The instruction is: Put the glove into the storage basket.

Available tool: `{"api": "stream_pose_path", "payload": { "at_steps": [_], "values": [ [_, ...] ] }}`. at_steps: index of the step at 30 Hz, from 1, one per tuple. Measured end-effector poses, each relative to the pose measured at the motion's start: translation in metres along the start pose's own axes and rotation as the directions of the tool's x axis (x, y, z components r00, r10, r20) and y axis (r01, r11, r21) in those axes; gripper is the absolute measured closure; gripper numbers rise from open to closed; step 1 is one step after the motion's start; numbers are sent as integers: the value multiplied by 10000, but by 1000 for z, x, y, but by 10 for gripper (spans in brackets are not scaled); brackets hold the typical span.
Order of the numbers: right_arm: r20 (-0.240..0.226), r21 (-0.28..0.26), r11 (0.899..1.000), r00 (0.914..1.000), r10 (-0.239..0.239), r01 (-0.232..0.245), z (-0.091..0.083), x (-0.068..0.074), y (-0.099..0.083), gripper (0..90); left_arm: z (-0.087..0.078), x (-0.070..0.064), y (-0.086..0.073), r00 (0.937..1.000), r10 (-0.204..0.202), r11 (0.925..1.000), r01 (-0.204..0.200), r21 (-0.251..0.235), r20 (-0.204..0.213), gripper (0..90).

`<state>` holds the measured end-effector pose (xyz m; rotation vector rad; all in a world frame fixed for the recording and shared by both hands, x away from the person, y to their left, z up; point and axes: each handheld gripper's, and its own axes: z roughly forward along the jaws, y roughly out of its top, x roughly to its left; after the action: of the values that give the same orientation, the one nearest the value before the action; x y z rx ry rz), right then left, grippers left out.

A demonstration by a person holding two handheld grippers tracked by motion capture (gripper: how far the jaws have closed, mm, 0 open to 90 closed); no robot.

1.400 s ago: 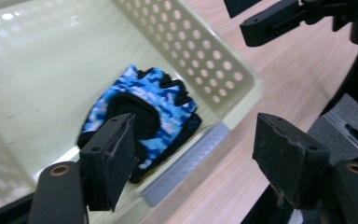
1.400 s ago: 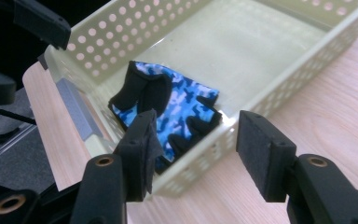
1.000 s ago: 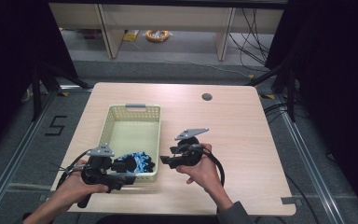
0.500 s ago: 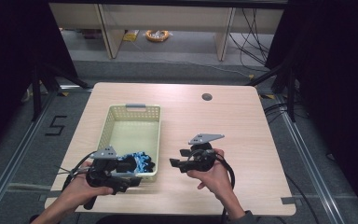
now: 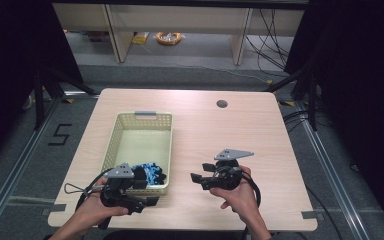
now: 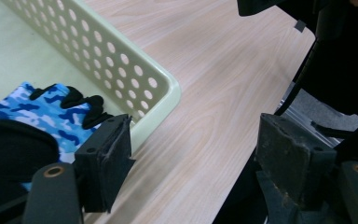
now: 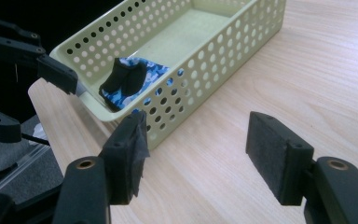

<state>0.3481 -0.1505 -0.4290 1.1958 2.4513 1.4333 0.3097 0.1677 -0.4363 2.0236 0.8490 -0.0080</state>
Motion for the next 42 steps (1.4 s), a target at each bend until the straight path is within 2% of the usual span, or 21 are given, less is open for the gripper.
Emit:
{"api": "stream_pose_path", "payload": {
  "at_steps": [7,8,9,12,15,16,18,19,20,22,23,24,27,28,29,30,33,36,37,38,42],
  "values": [
    [95,-58,9999,9999,84,-84,-4,-6,-9,352,5,-7,-7,10000,21,9999,-20,-128,56,260],
    [118,55,9992,9991,401,-402,-5,-4,-11,348,6,-9,-9,9999,-18,9999,19,-119,119,256],
    [199,2,9999,9997,114,-114,-5,-9,-17,334,8,-11,-13,9999,82,9999,-82,-60,65,247],
    [126,117,9998,9998,134,-135,-4,-10,-21,329,9,-12,-15,10000,48,10000,-48,12,70,238],
    [158,80,9999,9998,143,-145,-5,-13,-28,327,9,-14,-19,9993,360,9994,-360,0,42,226],
    [59,174,9989,9990,443,-444,-5,-12,-30,326,9,-15,-21,9994,338,9994,-338,27,-32,226],
    [172,161,9996,9996,231,-233,-7,-15,-34,321,11,-15,-24,9989,476,9989,-476,-52,-27,215],
    [75,253,9978,9981,604,-606,-7,-12,-36,320,11,-16,-26,9993,340,9994,-339,29,-164,213],
    [188,204,9991,9991,367,-371,-8,-14,-38,317,12,-15,-27,9980,602,9982,-601,54,-178,210],
    [151,293,9994,9997,186,-190,-9,-16,-40,309,13,-16,-31,9987,459,9988,-455,157,-230,208],
    [151,293,9994,9997,186,-190,-9,-16,-40,309,14,-16,-33,9982,571,9984,-570,69,-198,208],
    [127,268,9979,9982,581,-584,-10,-13,-42,307,16,-16,-35,9981,550,9984,-553,-95,-261,208],
    [240,313,9992,9994,236,-244,-12,-16,-47,303,17,-14,-40,9969,683,9976,-678,144,-387,209],
    [256,360,9976,9980,585,-595,-14,-13,-50,299,18,-13,-42,9973,612,9981,-607,133,-410,209],
    [256,360,9976,9980,585,-595,-14,-13,-50,299,19,-11,-44,9968,687,9974,-678,250,-405,209],
    [436,261,9996,9990,127,-138,-14,-16,-51,299,20,-11,-46,9972,629,9977,-619,283,-397,209],
    [386,343,9987,9986,369,-382,-15,-12,-57,290,23,-9,-53,9976,583,9975,-567,432,-364,209],
    [483,437,9990,9988,-114,93,-16,-14,-63,256,26,-10,-59,9981,478,9972,-455,590,-382,209],
    [522,533,9985,9986,102,-129,-17,-11,-64,250,25,-9,-60,9962,756,9953,-727,640,-443,209],
    [518,578,9983,9986,-41,11,-17,-13,-68,249,25,-10,-61,9933,944,9945,-910,524,-668,208],
    [579,588,9982,9982,-160,125,-18,-13,-74,246,25,-11,-64,9894,1129,9930,-1091,450,-916,209]
  ]
}}
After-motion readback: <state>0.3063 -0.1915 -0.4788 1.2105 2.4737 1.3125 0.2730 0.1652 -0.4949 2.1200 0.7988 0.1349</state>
